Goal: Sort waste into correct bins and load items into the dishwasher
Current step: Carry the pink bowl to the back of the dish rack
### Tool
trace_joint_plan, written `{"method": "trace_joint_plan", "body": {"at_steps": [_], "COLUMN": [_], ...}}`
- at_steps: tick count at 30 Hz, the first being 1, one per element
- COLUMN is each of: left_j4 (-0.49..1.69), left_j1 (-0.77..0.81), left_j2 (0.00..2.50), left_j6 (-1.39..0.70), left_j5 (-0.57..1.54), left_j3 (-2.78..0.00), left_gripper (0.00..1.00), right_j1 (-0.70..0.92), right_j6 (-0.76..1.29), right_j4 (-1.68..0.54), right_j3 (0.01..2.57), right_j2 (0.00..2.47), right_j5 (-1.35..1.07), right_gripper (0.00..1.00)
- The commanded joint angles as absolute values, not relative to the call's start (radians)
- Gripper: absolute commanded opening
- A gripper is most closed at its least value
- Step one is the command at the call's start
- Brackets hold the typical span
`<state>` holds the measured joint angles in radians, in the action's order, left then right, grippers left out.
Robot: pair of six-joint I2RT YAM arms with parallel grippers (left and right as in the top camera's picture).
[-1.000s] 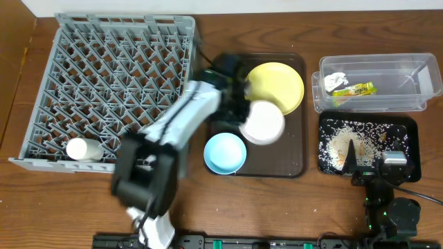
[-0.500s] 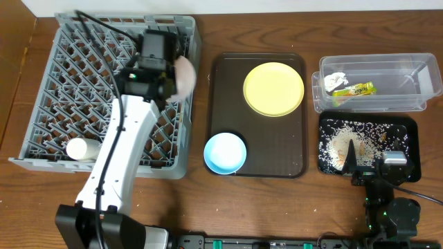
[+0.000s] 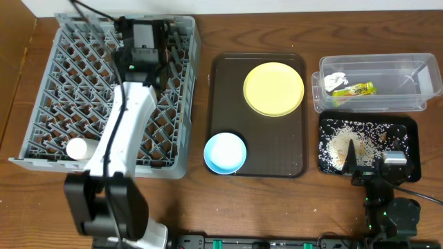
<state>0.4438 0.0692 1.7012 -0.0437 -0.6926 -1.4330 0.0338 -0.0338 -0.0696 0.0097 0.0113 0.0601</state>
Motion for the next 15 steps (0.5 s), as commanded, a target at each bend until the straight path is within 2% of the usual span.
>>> {"method": "trace_joint_plan", "body": {"at_steps": [1,15], "left_j4": [0.397,0.303], "left_j1": [0.07,0.098], "left_j2": [1.776,1.923], "left_j6": [0.009,0.097], "left_j5": [-0.867,-0.877], "left_j3": [-1.423,-1.423], "left_gripper": [0.08,0.08], "right_j1": [0.02,0.02], "right_j6": [-0.023,-0.023], "right_j4": [-0.069,-0.069], "right_j3": [0.006,0.006], "right_j2": [0.007,0.007], "right_j5": [0.059,0.059], "right_gripper": [0.99,0.99]}}
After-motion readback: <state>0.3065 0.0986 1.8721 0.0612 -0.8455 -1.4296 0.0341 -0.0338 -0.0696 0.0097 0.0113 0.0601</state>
